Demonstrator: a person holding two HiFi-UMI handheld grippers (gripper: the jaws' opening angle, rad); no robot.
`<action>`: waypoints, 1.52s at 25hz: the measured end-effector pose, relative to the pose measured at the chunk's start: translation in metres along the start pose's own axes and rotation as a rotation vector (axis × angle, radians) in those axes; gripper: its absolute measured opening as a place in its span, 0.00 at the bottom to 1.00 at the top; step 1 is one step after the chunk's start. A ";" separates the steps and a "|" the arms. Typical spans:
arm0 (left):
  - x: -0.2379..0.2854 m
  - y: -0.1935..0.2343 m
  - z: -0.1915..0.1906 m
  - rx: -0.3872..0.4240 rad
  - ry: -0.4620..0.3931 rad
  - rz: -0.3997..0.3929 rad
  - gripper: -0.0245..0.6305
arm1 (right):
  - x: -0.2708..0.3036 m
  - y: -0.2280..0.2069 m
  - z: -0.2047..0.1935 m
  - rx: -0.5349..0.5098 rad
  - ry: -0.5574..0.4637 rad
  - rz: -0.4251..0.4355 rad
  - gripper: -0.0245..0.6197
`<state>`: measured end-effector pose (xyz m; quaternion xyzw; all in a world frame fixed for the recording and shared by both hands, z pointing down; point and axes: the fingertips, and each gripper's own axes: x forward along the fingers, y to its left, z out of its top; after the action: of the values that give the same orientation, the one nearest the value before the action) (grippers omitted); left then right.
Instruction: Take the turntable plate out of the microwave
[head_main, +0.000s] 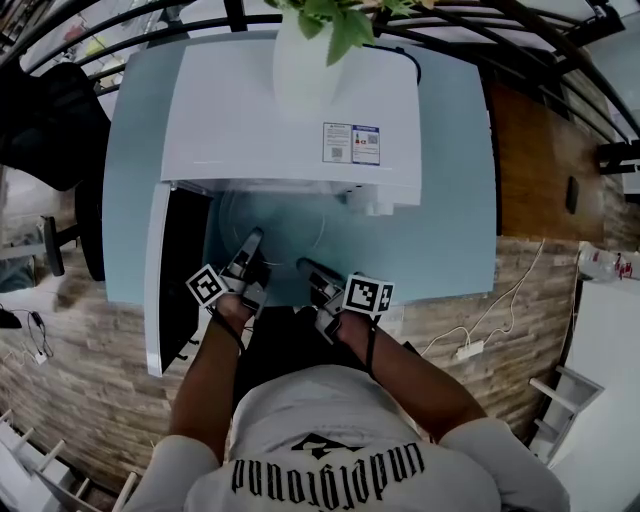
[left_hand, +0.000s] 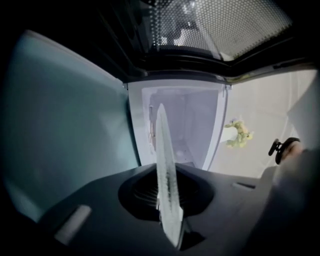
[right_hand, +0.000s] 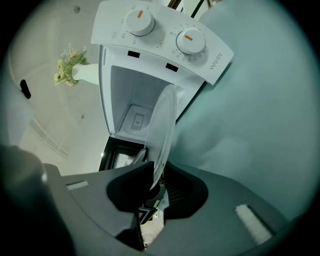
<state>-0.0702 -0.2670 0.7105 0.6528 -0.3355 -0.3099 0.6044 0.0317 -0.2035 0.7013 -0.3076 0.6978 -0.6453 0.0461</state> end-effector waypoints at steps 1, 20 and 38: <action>-0.003 -0.002 -0.002 -0.001 -0.005 0.000 0.16 | -0.003 0.002 -0.002 -0.008 0.003 0.003 0.14; -0.044 -0.062 -0.058 -0.030 -0.070 -0.049 0.16 | -0.072 0.038 -0.036 -0.081 0.041 0.070 0.14; -0.061 -0.176 -0.074 0.029 -0.116 -0.094 0.15 | -0.130 0.131 -0.029 -0.128 0.048 0.232 0.13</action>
<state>-0.0348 -0.1668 0.5405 0.6577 -0.3433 -0.3703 0.5590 0.0746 -0.1175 0.5408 -0.2115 0.7692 -0.5970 0.0842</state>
